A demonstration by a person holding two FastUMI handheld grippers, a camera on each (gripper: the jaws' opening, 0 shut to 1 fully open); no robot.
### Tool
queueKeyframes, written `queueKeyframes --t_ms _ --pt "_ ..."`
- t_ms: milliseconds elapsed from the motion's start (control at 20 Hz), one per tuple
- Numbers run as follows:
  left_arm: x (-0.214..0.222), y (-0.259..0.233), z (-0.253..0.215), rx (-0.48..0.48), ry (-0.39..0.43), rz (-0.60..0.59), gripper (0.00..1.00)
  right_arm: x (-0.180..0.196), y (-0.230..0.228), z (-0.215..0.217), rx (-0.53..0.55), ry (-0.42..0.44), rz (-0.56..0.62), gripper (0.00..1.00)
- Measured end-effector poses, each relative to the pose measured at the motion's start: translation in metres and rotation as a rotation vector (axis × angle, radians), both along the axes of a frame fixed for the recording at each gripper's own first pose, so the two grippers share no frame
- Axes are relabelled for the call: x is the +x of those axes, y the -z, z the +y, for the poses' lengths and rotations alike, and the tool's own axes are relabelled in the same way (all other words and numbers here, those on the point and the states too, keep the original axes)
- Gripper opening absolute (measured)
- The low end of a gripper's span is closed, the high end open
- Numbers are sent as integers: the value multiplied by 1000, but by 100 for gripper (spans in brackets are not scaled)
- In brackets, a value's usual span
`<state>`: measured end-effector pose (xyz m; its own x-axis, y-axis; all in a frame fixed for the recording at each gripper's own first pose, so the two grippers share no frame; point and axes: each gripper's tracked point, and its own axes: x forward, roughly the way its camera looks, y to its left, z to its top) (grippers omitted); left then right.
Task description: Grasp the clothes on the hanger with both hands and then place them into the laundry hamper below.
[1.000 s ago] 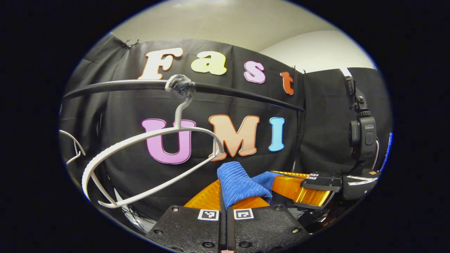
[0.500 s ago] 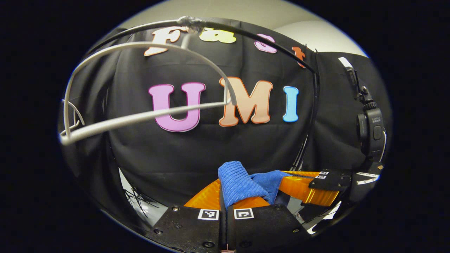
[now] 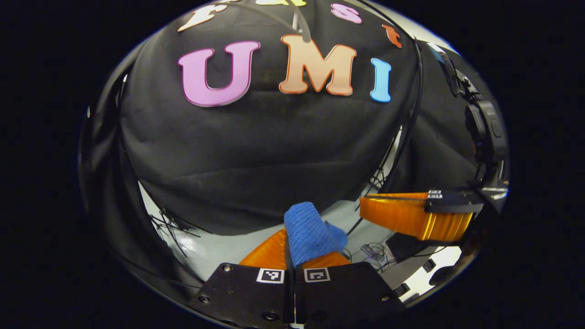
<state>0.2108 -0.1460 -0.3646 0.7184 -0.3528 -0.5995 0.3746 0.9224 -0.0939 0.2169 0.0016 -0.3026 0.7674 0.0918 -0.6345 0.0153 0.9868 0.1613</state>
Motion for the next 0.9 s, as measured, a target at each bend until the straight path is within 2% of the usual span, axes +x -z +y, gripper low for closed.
queueKeyframes --t_ms 250,500,600,750,800,900 --pt "-9 53 7 28 13 119 2 -30 56 -20 39 92 116 1" --pt "-22 103 13 49 -22 278 5 -51 79 -20 31 96 179 1" --pt "-28 111 7 38 -10 325 16 -62 86 -19 32 101 192 1" --pt "-30 124 4 38 -25 341 79 -72 94 -21 3 105 214 1" --pt "-32 119 7 46 -34 346 100 -74 97 -21 -4 103 219 5" --pt "-38 117 10 58 -40 354 99 -76 100 -20 -5 97 226 6"
